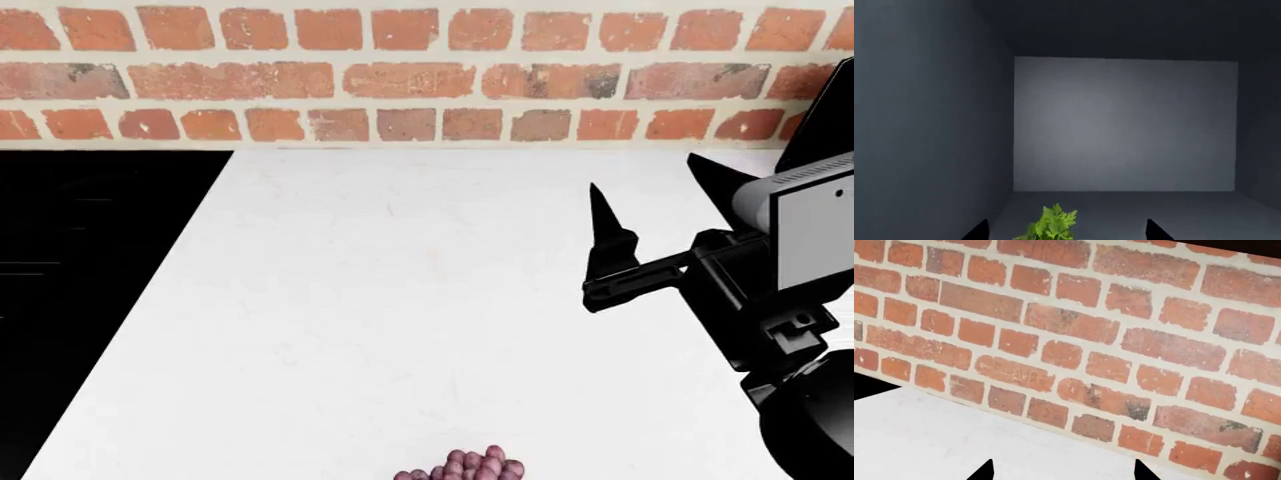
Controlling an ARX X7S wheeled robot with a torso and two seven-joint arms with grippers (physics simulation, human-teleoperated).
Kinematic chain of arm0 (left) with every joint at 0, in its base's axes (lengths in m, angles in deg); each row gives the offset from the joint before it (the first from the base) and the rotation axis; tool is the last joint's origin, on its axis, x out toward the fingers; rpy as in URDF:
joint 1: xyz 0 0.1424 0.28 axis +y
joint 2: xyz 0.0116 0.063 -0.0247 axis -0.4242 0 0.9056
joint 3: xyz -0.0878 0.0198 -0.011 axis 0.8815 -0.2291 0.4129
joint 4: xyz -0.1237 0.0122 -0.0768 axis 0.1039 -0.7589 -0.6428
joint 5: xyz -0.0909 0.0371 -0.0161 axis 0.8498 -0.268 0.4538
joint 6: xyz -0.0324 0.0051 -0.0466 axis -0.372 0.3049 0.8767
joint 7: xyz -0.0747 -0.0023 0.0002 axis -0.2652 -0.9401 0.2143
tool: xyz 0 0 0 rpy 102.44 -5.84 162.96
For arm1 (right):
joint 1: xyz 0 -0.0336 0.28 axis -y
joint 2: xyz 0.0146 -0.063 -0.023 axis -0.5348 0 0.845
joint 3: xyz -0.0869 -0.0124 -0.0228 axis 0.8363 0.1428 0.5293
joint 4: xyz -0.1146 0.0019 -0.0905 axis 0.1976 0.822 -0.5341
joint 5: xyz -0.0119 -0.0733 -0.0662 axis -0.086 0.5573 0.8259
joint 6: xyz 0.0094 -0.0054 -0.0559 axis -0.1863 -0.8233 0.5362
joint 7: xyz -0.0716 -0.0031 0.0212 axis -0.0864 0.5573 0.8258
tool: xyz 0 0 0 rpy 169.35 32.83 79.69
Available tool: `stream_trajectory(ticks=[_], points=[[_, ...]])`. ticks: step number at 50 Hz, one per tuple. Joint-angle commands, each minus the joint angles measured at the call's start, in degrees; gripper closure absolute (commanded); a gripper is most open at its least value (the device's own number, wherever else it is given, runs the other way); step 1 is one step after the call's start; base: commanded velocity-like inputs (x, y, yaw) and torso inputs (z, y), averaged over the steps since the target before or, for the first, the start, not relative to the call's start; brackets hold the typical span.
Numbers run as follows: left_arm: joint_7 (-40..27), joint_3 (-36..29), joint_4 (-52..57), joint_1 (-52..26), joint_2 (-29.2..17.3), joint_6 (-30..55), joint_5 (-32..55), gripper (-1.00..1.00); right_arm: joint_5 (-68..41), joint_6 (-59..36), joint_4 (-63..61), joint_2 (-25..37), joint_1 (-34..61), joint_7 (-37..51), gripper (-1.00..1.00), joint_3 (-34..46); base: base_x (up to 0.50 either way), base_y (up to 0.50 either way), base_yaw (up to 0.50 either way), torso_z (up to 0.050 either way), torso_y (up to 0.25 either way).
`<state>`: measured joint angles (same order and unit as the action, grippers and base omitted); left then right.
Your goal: Pick the grape, celery from the counter and place them in the cabinet. Then close the cabinet.
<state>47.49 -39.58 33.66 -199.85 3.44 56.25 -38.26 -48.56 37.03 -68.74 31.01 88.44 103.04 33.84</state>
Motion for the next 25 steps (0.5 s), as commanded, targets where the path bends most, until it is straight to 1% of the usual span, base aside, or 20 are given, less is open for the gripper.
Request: stream_trajectory(ticks=[1, 3, 13, 16, 21, 25], points=[[3.3, 0.4, 6.4, 0.0, 0.4, -1.1, -1.4, -1.00, -0.3, 0.0, -0.1, 0.3, 0.0, 0.1, -1.00, -0.1, 0.00, 0.00, 0.00, 0.000, 0.000], [3.7, 0.4, 7.6, 0.0, 0.1, -0.5, -0.6, -1.00, -0.5, -0.1, -0.1, 0.4, 0.2, 0.2, -1.00, -0.2, 0.00, 0.00, 0.00, 0.000, 0.000], [10.3, 0.4, 11.5, 0.0, -0.4, 0.8, 0.8, -1.00, -1.0, -0.9, -0.2, 0.4, 1.4, 0.7, -1.00, 0.3, 0.00, 0.00, 0.00, 0.000, 0.000], [12.3, 1.1, 13.7, 0.0, -0.5, 1.3, 2.7, -1.00, -0.9, -0.8, -0.1, 0.4, 1.5, 0.7, -1.00, 0.4, 0.00, 0.00, 0.00, 0.000, 0.000], [15.9, 1.8, 16.5, 0.0, -0.9, 4.5, 6.2, -1.00, -0.8, -0.5, -0.1, 0.4, 1.3, 0.7, -1.00, 0.5, 0.00, 0.00, 0.00, 0.000, 0.000], [17.1, 3.3, 18.8, 0.0, -1.1, 6.9, 9.5, -1.00, -0.8, -0.2, -0.2, 0.5, 0.9, 0.7, -1.00, 0.2, 0.00, 0.00, 0.00, 0.000, 0.000]])
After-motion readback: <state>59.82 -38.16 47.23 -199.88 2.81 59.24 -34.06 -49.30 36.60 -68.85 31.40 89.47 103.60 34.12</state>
